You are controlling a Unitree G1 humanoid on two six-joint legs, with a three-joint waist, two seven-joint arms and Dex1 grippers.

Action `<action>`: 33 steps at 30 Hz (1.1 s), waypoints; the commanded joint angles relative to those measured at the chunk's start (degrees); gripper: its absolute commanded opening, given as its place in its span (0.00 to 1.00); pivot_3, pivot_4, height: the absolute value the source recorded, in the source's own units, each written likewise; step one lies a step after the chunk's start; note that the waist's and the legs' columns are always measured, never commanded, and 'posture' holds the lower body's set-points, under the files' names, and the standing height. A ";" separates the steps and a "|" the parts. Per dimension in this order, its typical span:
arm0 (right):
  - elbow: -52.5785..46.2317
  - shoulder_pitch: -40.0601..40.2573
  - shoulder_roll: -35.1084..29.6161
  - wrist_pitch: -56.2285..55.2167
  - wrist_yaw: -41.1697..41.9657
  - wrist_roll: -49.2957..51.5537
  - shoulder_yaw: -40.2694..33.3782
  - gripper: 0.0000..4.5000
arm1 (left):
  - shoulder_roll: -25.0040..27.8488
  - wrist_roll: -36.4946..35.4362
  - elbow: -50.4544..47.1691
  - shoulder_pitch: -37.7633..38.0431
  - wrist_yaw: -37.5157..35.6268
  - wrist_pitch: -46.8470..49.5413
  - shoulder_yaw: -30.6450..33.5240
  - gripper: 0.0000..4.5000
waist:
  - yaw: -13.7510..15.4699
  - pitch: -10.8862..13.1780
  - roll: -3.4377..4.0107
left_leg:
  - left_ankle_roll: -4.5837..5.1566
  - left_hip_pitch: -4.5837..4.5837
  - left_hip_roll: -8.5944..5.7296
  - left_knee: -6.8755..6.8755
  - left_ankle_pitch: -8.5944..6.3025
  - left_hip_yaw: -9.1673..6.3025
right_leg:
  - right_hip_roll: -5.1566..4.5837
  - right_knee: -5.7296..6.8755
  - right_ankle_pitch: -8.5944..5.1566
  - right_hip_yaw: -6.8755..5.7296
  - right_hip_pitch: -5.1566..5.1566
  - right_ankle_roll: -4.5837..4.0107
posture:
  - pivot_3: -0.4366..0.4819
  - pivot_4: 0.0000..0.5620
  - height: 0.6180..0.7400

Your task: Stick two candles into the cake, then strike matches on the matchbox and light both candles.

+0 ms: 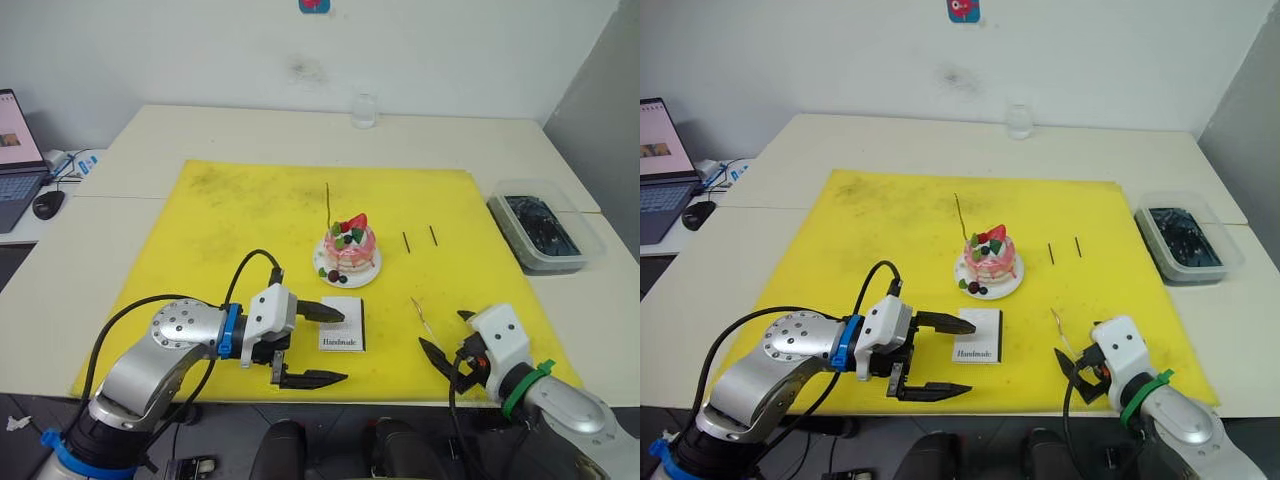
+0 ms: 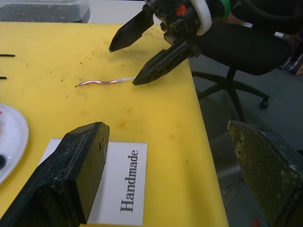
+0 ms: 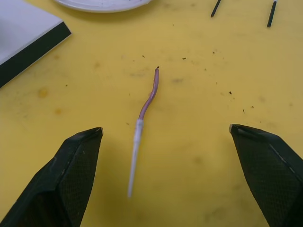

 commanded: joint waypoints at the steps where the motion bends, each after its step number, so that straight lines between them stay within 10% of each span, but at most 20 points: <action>1: 0.21 -0.73 2.25 1.28 -1.11 -0.48 0.80 1.00 | -2.30 -0.74 -1.41 -1.76 2.05 -1.15 0.11 0.99 | 0.03 0.00 0.00 | 0.00 -0.01 0.02 -0.01 0.00 -0.04 | 0.02 0.00 0.00 -0.03 0.00 0.01 | 0.48 0.27 1.00; 15: -2.64 -1.28 1.24 5.30 2.20 0.09 0.44 0.01 | -3.80 -1.75 -1.80 -4.17 3.99 1.31 -0.07 1.00 | 0.08 0.00 0.00 | 0.00 0.01 -0.01 0.03 0.00 -0.01 | 0.02 0.02 0.00 0.01 0.02 0.01 | 0.48 0.27 1.00; 22: -4.80 -4.33 -1.35 9.39 7.94 7.21 -9.76 0.00 | -4.52 -6.20 -3.47 -7.39 4.09 6.30 -0.32 1.00 | 0.10 0.00 0.00 | 0.00 0.00 -0.03 0.05 0.00 -0.01 | 0.09 0.02 0.12 0.02 0.02 0.20 | 0.48 0.27 1.00; 33: 10.41 7.16 -23.64 -1.57 33.94 5.96 -28.95 0.00 | -4.54 -8.66 -5.57 -11.94 2.63 9.92 -3.10 1.00 | 0.30 0.02 0.01 | 0.01 -0.01 -0.15 0.06 0.00 -0.01 | 0.26 -0.04 0.12 0.00 0.07 0.22 | 0.48 0.27 1.00</action>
